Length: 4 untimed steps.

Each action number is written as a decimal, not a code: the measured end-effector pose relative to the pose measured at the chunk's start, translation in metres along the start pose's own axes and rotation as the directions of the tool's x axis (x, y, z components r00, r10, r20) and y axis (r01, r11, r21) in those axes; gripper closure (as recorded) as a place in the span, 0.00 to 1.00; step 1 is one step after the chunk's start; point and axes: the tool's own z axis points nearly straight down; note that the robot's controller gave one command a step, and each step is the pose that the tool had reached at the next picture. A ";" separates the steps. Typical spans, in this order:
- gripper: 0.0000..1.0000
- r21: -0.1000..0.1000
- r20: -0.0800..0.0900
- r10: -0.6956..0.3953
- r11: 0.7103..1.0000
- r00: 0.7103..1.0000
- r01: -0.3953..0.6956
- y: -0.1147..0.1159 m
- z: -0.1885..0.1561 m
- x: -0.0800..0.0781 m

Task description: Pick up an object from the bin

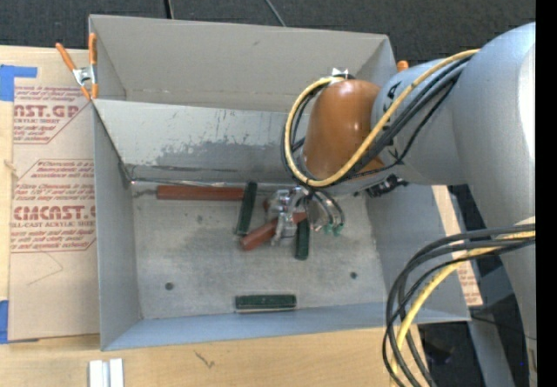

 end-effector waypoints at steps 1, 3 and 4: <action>1.00 -0.001 -0.001 -0.031 1.000 1.000 0.031 -0.050 -0.004 -0.006; 1.00 0.001 -0.003 0.026 1.000 1.000 -0.026 -0.056 -0.039 -0.014; 1.00 -0.001 -0.003 -0.102 0.995 0.995 0.102 -0.072 -0.101 -0.007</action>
Offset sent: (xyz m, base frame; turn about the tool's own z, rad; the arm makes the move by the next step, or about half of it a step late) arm 0.0171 -0.0399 0.0014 0.0596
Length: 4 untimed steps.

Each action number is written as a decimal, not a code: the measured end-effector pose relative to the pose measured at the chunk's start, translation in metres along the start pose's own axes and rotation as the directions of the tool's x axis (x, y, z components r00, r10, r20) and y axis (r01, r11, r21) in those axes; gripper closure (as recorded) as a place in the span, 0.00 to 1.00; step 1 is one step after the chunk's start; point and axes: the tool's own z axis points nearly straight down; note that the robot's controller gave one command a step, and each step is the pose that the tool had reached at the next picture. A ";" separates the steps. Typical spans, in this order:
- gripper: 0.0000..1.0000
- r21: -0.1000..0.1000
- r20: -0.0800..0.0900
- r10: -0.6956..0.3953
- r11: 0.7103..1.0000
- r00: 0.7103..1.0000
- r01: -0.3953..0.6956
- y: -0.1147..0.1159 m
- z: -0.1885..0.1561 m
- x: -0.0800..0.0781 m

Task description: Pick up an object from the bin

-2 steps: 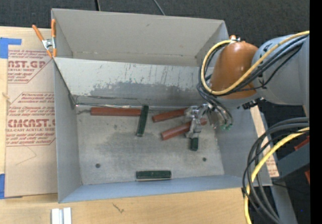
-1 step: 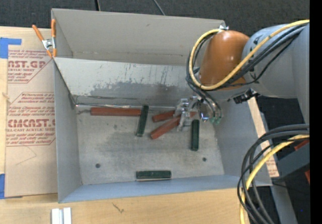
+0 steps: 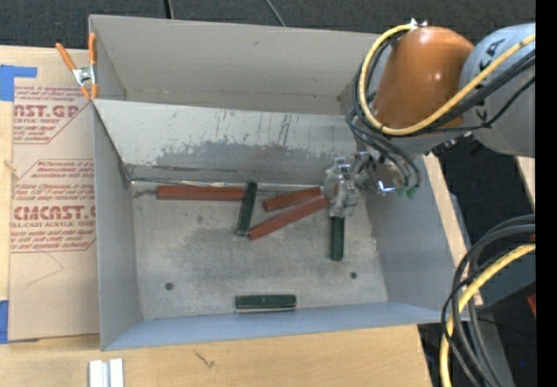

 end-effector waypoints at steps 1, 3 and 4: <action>0.00 -0.001 -0.005 0.120 0.993 0.993 -0.120 0.044 0.091 -0.009; 0.00 0.001 0.002 0.122 0.992 0.992 -0.122 0.041 0.087 -0.011; 1.00 0.000 0.003 0.123 0.992 0.992 -0.123 0.040 0.087 -0.011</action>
Offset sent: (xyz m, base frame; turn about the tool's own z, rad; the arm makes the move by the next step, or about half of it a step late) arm 0.0000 0.0000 0.0000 0.0000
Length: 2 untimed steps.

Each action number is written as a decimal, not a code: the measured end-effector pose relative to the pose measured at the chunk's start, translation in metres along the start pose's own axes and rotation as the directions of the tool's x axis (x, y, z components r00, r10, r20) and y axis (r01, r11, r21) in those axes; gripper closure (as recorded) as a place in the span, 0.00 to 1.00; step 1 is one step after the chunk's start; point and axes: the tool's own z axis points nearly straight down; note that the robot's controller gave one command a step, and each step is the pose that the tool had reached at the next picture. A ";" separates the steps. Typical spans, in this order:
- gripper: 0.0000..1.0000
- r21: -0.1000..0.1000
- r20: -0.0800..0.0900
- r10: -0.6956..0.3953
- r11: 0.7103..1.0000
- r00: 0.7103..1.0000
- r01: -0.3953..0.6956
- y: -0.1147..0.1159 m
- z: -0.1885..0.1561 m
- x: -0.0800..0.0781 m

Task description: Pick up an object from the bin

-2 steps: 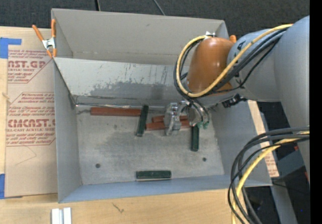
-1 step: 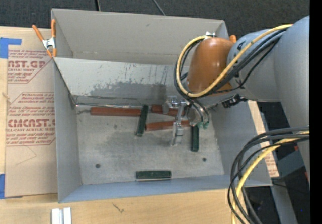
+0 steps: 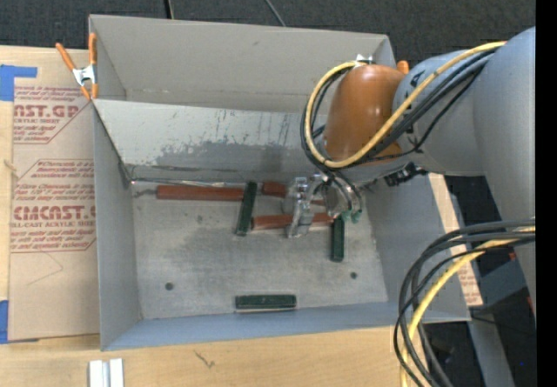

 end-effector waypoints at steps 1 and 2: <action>1.00 0.000 0.000 0.000 1.000 1.000 0.000 0.000 0.000 0.000; 1.00 0.000 -0.002 -0.366 0.930 0.930 0.366 0.025 -0.158 0.019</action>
Offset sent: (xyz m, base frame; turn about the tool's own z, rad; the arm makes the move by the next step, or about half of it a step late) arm -0.0227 0.0260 0.1780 -0.4191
